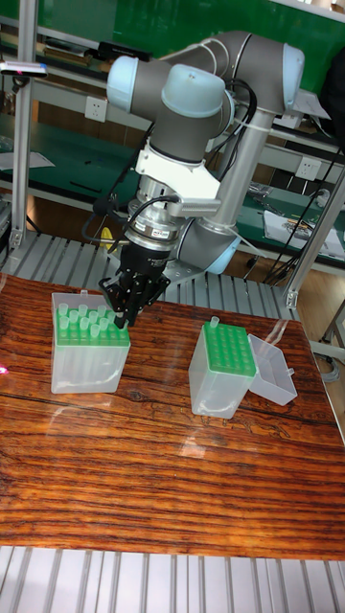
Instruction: Transfer all large pipette tips from one holder to another
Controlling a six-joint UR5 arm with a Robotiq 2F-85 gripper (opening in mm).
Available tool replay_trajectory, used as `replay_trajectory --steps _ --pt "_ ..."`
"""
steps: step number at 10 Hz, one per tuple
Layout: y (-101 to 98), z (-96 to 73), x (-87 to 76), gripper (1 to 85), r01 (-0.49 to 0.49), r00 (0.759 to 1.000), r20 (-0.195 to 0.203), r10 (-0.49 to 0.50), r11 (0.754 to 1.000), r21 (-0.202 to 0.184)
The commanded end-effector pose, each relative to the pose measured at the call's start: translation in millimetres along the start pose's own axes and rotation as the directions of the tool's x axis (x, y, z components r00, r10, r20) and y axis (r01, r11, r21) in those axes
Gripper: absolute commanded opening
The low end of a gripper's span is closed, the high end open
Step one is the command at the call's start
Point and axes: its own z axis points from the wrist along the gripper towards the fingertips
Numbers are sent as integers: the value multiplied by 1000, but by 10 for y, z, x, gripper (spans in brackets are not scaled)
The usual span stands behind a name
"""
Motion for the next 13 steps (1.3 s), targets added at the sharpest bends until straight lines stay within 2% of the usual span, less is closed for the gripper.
replay_trajectory --steps 1,5,13 --pt "0 -13 -9 207 -7 1000 2 7 1000 -2" --pt "-1 -43 -4 160 -19 1000 -2 19 1000 -1" --pt "13 -142 -2 150 -25 1000 -16 25 1000 -2"
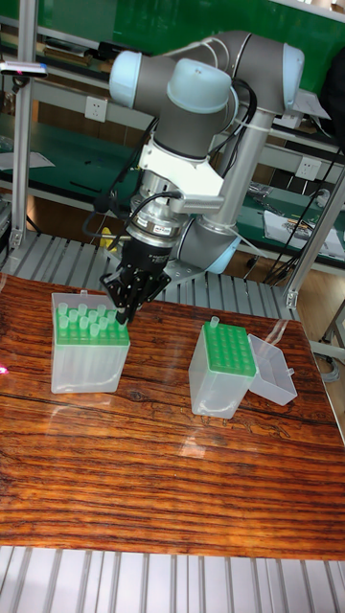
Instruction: Transfer all large pipette tips from one holder to another
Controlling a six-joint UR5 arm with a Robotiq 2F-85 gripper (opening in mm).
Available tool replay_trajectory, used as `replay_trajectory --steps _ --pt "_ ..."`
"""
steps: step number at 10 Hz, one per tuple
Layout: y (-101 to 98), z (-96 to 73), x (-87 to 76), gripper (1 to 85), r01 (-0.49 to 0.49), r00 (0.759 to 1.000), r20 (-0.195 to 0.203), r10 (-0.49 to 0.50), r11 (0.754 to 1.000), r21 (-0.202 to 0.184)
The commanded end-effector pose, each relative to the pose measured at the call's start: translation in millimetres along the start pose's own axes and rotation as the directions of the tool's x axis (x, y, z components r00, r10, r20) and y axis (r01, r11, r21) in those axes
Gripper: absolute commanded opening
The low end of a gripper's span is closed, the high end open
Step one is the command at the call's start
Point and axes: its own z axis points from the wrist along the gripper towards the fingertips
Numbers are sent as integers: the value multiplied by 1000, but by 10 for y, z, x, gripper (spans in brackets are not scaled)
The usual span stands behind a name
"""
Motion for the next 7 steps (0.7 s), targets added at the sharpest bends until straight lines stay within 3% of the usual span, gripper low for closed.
replay_trajectory --steps 1,7 --pt "23 -64 -16 150 -7 1000 2 7 1000 -9" --pt "31 -111 0 150 -9 1000 -8 9 1000 -12"
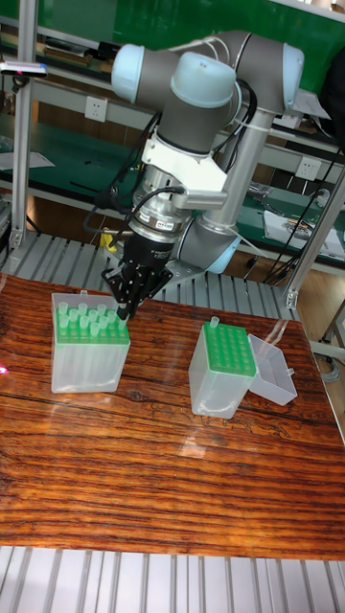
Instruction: Transfer all large pipette tips from one holder to another
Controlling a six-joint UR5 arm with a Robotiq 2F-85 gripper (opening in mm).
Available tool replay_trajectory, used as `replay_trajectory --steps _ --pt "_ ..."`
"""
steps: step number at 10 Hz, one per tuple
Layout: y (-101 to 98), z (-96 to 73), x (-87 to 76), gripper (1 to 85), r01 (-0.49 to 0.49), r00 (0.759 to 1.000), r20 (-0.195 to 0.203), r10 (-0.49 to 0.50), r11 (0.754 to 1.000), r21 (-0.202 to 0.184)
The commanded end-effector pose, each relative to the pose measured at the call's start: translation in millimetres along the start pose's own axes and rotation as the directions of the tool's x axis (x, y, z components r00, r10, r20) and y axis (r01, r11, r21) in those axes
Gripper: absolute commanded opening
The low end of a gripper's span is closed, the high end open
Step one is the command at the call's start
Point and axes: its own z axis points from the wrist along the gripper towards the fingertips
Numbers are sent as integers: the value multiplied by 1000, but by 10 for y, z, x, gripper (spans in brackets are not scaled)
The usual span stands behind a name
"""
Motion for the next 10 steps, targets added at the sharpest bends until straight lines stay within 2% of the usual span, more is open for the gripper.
replay_trajectory --steps 1,10 --pt "22 -40 -14 150 -7 1000 5 7 1000 -10" --pt "23 -129 7 147 -5 1000 -8 5 1000 -10"
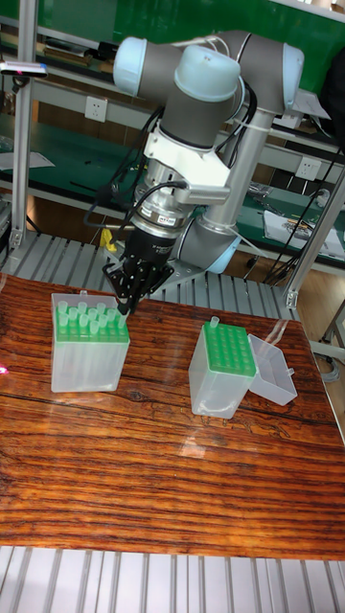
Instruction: Transfer all large pipette tips from one holder to another
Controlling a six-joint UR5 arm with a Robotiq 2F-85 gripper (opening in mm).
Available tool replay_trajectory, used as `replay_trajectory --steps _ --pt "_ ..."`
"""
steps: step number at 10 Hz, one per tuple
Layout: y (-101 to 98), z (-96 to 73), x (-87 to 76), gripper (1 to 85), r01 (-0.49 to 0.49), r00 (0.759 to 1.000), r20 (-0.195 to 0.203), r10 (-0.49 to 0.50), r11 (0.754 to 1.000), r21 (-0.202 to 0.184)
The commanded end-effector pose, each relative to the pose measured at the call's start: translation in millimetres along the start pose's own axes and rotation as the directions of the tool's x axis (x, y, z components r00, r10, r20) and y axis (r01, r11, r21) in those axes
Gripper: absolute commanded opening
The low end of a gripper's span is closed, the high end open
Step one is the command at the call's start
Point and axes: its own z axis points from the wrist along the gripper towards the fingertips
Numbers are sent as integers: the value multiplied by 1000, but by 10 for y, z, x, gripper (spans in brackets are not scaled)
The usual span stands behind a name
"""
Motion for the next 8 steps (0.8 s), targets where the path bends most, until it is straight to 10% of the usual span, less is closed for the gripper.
replay_trajectory --steps 1,8 --pt "19 -43 -19 147 -3 1000 7 4 1000 -9" --pt "3 -123 -39 147 -4 1000 5 4 1000 -17"
